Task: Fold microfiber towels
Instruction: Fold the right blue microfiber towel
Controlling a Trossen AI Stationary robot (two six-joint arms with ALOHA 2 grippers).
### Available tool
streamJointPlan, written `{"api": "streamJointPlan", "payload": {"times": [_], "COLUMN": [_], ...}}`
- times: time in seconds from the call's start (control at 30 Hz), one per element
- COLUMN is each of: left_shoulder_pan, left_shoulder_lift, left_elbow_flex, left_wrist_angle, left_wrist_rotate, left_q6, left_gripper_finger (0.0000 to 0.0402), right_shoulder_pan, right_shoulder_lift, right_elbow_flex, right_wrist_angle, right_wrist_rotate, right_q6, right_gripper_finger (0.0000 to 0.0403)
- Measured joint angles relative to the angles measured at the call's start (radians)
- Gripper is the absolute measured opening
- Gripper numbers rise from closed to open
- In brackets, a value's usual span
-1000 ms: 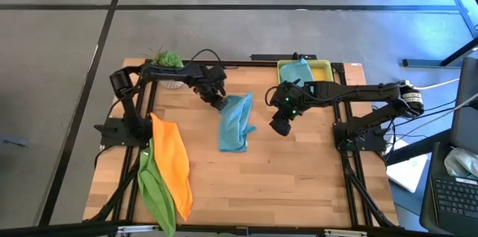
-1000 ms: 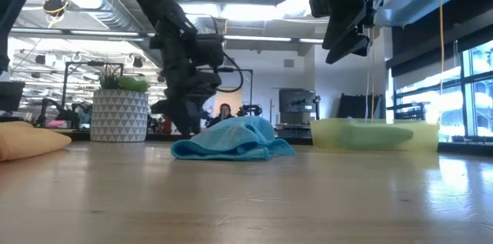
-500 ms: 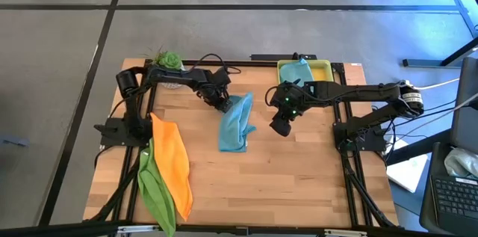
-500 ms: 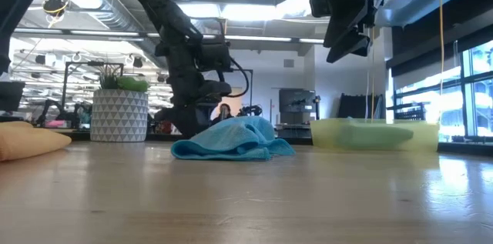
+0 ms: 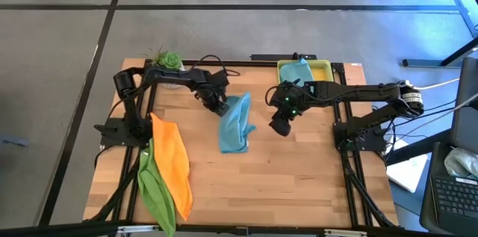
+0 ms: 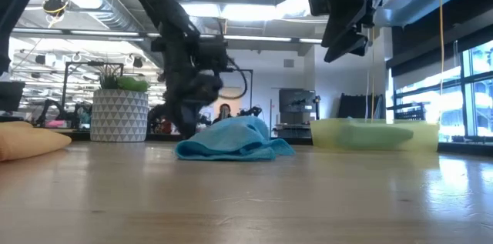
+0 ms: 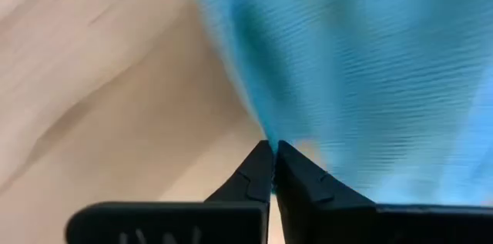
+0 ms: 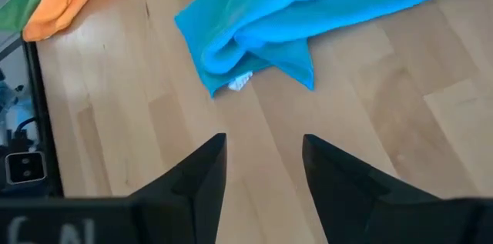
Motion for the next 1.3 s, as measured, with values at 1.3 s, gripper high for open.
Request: {"api": "streamJointPlan", "payload": {"times": [1.3], "left_shoulder_pan": [-0.118], "left_shoulder_lift": [-0.356], "left_elbow_flex": [0.898], "left_wrist_angle": [-0.713], "left_wrist_rotate": [-0.263], "left_q6": [-0.053], "left_gripper_finger": [0.0], "right_shoulder_pan": [0.012], "right_shoulder_lift": [0.151], "right_elbow_flex": [0.043], "right_wrist_angle": [0.984], "right_wrist_rotate": [-0.05], "right_q6": [-0.145], "right_gripper_finger": [0.0173]}}
